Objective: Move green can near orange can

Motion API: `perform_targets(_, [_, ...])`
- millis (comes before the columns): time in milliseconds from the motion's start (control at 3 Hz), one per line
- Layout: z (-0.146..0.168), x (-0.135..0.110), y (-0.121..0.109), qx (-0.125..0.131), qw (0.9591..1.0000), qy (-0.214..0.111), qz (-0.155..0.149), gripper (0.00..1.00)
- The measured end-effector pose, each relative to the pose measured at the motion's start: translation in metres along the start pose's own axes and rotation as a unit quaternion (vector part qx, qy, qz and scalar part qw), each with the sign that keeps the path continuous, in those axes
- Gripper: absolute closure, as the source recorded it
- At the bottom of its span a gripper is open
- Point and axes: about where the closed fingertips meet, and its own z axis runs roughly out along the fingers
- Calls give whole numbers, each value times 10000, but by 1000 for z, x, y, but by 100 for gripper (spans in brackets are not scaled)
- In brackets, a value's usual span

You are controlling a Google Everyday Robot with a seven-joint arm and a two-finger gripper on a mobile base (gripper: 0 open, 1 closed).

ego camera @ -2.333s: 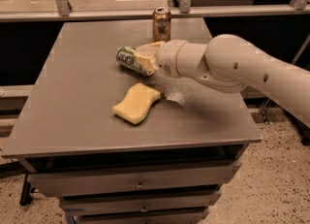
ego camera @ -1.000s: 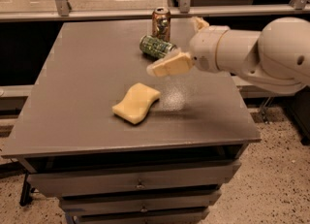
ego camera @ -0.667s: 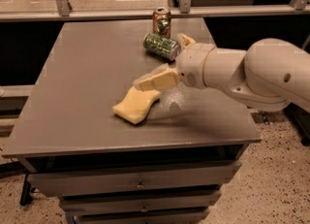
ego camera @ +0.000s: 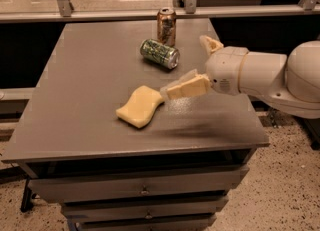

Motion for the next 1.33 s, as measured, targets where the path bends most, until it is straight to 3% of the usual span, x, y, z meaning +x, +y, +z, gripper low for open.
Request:
perform_targets(333, [-61, 11, -30, 178, 9996, 156, -164, 0])
perform_targets(667, [-61, 10, -29, 177, 9996, 156, -164, 0])
perform_targets(1333, [-28, 11, -13, 21, 10000, -3, -3, 0])
